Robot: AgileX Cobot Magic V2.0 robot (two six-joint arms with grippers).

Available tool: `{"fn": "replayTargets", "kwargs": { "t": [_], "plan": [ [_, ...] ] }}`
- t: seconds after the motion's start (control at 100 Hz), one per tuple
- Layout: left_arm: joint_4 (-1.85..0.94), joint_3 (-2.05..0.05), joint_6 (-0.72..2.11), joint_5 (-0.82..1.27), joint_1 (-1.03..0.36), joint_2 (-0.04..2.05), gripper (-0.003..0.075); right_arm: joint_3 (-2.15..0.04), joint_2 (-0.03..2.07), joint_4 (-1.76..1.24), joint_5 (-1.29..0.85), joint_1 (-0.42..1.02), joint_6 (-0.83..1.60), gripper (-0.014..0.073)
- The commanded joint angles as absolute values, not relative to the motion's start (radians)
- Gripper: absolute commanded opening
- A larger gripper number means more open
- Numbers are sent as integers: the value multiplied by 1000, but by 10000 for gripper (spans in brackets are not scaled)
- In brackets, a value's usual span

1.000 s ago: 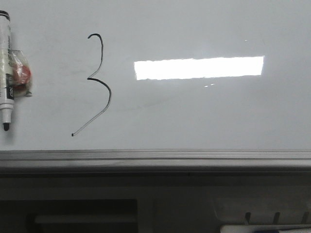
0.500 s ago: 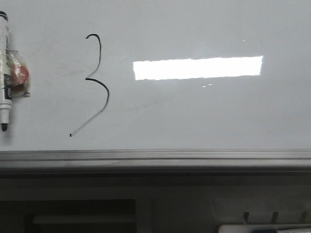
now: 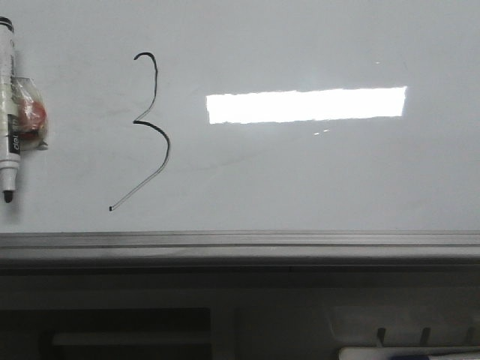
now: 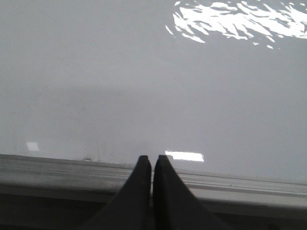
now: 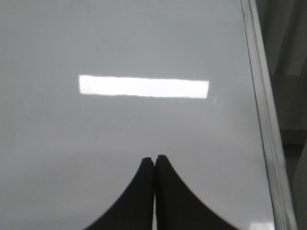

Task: Write number 3 on whiteboard

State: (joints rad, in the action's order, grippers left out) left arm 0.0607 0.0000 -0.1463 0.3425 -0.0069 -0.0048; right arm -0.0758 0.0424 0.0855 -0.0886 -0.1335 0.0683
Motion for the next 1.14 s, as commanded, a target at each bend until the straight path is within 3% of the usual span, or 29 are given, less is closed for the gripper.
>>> {"fn": "replayTargets", "kwargs": {
  "t": [0.0,0.12,0.4,1.131],
  "plan": [
    [48,11,-152,286,-15,-28,-20,-41,27,96,0,-147,65,-48],
    [48,11,-152,286,-15,-28,-20,41,-21,95,0,-147,65,-48],
    [48,11,-152,286,-15,-28,-20,38,-26,90,-322,-147,65,-48],
    [48,11,-152,286,-15,-28,-20,38,-26,90,-316,-147,65,-48]
  ]
}}
